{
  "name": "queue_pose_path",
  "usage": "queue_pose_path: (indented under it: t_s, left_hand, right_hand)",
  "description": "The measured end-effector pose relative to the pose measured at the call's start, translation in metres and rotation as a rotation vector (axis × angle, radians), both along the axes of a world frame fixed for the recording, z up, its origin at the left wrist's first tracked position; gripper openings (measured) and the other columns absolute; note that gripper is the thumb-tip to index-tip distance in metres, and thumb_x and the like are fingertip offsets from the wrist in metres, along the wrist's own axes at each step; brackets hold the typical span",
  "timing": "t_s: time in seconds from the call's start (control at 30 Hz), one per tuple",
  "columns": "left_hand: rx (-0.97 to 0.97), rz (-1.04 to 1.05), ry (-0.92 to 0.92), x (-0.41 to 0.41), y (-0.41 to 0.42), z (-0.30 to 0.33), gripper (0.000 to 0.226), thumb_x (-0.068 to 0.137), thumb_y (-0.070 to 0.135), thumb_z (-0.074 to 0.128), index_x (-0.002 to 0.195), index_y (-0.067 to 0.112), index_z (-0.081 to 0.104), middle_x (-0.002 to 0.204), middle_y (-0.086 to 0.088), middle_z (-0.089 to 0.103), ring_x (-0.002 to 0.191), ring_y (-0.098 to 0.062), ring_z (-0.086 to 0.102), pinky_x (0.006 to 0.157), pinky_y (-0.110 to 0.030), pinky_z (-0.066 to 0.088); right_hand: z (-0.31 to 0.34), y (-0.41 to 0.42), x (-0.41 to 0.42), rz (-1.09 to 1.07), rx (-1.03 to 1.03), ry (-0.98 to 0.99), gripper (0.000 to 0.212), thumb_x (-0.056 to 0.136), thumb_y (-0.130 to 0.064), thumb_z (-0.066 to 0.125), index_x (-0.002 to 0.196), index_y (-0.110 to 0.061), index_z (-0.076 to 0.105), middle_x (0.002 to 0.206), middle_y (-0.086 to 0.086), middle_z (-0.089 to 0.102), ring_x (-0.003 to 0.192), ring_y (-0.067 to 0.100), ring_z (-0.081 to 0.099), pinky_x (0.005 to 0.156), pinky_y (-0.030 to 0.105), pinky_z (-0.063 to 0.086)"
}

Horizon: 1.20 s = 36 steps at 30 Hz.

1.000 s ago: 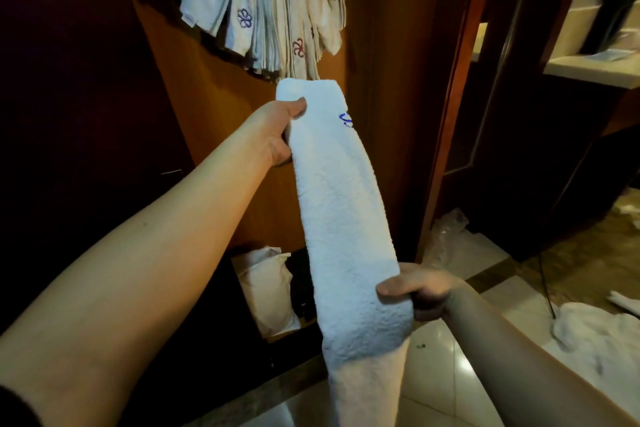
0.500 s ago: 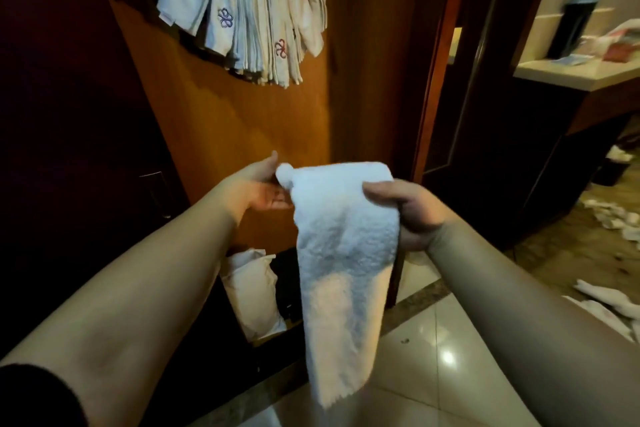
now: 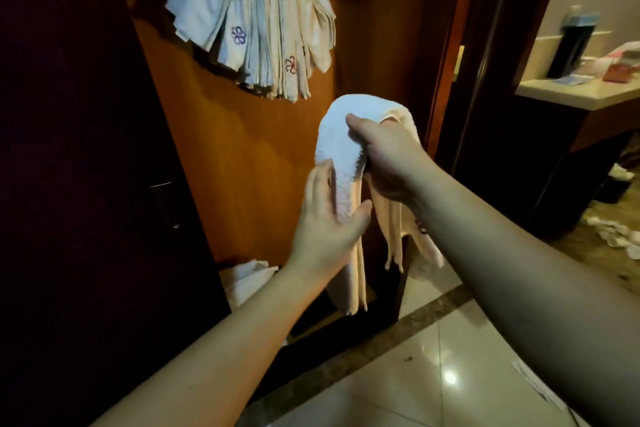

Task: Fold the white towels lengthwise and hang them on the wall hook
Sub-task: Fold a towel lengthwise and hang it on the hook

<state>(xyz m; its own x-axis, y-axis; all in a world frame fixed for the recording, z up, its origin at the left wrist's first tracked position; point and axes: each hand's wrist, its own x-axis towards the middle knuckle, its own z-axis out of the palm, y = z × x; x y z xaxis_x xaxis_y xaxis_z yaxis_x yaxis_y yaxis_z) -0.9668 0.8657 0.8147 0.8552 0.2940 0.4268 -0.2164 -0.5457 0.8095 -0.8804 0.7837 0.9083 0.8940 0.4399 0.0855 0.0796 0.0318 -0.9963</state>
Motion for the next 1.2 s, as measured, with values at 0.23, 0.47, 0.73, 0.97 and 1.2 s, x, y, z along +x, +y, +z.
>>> queue_pose_path:
  t_s: [0.23,0.47,0.73,0.97,1.2]
  left_hand:
    - [0.144,0.227,0.099,0.023,0.005,-0.012,0.075,0.097,0.022,0.057,0.158,0.029,0.014,0.161,0.002,0.029,0.141,-0.020,0.041,0.106,-0.042,0.050]
    - [0.185,0.394,0.250,0.015,0.060,-0.078,0.025,0.092,0.014,0.057,0.109,0.032,0.060,0.086,0.014,0.062,0.076,-0.006,0.063,0.064,-0.036,0.059]
    - [0.015,0.474,0.212,-0.011,0.114,-0.101,0.011,0.093,0.014,0.062,0.098,0.024,0.063,0.094,0.008,0.062,0.077,-0.009,0.061,0.056,-0.023,0.042]
    - [-0.497,0.431,-0.302,-0.040,0.132,-0.044,0.042,0.086,-0.013,0.060,0.089,0.028,0.061,0.093,0.008,0.064,0.093,-0.011,0.062,0.074,-0.018,0.045]
    - [-0.493,-0.064,0.006,-0.043,0.144,-0.041,0.024,0.075,0.026,0.080,0.093,0.042,0.078,0.100,0.007,0.076,0.099,-0.017,0.070,0.078,-0.034,0.054]
  right_hand:
    - [0.020,0.010,0.001,-0.106,0.162,0.035,0.057,0.091,-0.047,0.056,0.132,-0.007,0.051,0.126,0.007,0.064,0.114,0.023,0.062,0.108,0.043,0.046]
    - [0.042,-0.006,0.010,-0.241,0.369,0.068,0.017,0.102,-0.026,0.054,0.106,-0.010,0.056,0.102,0.002,0.068,0.095,0.016,0.068,0.095,0.033,0.054]
    - [0.032,-0.026,0.042,-0.357,0.465,0.131,0.021,0.100,-0.023,0.057,0.115,-0.011,0.054,0.110,0.005,0.070,0.097,0.019,0.070,0.092,0.036,0.057]
    - [0.027,-0.047,0.068,-0.337,0.639,0.246,0.033,0.097,-0.017,0.059,0.127,-0.006,0.051,0.115,0.011,0.069,0.101,0.026,0.071,0.093,0.042,0.057]
    - [0.025,-0.055,0.082,-0.243,0.685,0.273,0.039,0.100,-0.020,0.050,0.136,-0.005,0.048,0.121,0.016,0.069,0.103,0.033,0.071,0.080,0.047,0.060]
